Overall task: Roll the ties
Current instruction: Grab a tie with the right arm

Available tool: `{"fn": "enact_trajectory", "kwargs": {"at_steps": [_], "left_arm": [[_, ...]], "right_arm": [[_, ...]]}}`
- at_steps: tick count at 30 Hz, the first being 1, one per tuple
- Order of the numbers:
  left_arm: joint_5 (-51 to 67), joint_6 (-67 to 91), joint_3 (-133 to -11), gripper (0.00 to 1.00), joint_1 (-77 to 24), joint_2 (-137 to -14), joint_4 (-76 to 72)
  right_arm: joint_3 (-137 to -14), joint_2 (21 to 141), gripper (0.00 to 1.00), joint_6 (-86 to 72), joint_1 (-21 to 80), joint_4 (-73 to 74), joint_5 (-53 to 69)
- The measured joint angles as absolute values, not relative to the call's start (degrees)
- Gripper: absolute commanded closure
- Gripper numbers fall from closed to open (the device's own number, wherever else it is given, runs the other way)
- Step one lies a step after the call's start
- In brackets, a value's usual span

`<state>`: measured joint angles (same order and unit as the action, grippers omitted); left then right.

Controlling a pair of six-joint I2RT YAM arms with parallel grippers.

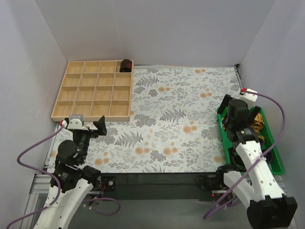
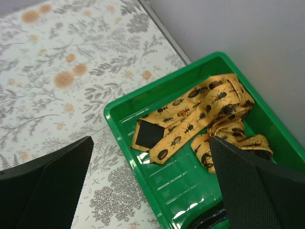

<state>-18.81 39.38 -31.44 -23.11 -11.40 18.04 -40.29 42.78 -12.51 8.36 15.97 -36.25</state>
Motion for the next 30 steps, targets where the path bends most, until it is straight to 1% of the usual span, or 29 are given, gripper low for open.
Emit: {"fn": "enact_trajectory", "kwargs": {"at_steps": [4, 6, 9, 13, 17, 18, 20, 21, 23, 24, 25, 30], "left_arm": [[-18.81, 39.27, -31.42, 0.02, -23.29, -10.72, 17.89], [-18.81, 39.20, -31.38, 0.02, -23.55, -10.33, 17.80], [-18.83, 39.16, -31.29, 0.02, -23.99, -9.80, 17.69], [-18.81, 38.92, -31.22, 0.02, -24.40, -9.56, 17.56], [-18.83, 38.79, -31.22, 0.02, -24.73, -9.54, 17.54], [-18.83, 38.79, -31.20, 0.02, -24.82, -9.54, 17.54], [-18.83, 38.76, -31.20, 0.02, -24.88, -9.56, 17.54], [-18.81, 38.76, -31.20, 0.02, -24.91, -9.61, 17.54], [-18.81, 38.76, -31.20, 0.02, -24.93, -9.74, 17.54], [-18.81, 38.76, -31.20, 0.02, -24.93, -9.87, 17.52], [-18.81, 38.76, -31.20, 0.02, -24.93, -10.02, 17.52], [-18.76, 38.76, -31.20, 0.02, -24.93, -10.87, 17.54]], "right_arm": [[-43.44, 54.24, 0.02, -17.12, 6.20, 17.69, -40.29], [-44.62, 59.18, 0.02, -19.62, 2.44, 18.59, -40.16], [-45.91, 65.60, 0.02, -23.83, -5.89, 20.51, -39.07], [-46.06, 69.93, 0.02, -28.67, -12.78, 22.81, -38.76], [-45.54, 71.13, 0.08, -33.39, -16.71, 22.90, -37.65], [-45.01, 71.20, 0.12, -34.72, -17.67, 22.74, -37.65], [-43.55, 71.20, 0.16, -36.88, -19.42, 22.57, -37.50], [-42.37, 71.20, 0.20, -38.15, -20.58, 22.50, -37.36], [-40.47, 71.18, 0.24, -39.83, -21.85, 22.57, -37.39], [-39.57, 71.07, 0.30, -40.60, -22.28, 22.61, -37.43], [-38.52, 70.76, 0.32, -41.28, -22.52, 22.57, -37.54], [-34.68, 68.99, 0.35, -43.62, -23.42, 21.96, -37.78]]}}
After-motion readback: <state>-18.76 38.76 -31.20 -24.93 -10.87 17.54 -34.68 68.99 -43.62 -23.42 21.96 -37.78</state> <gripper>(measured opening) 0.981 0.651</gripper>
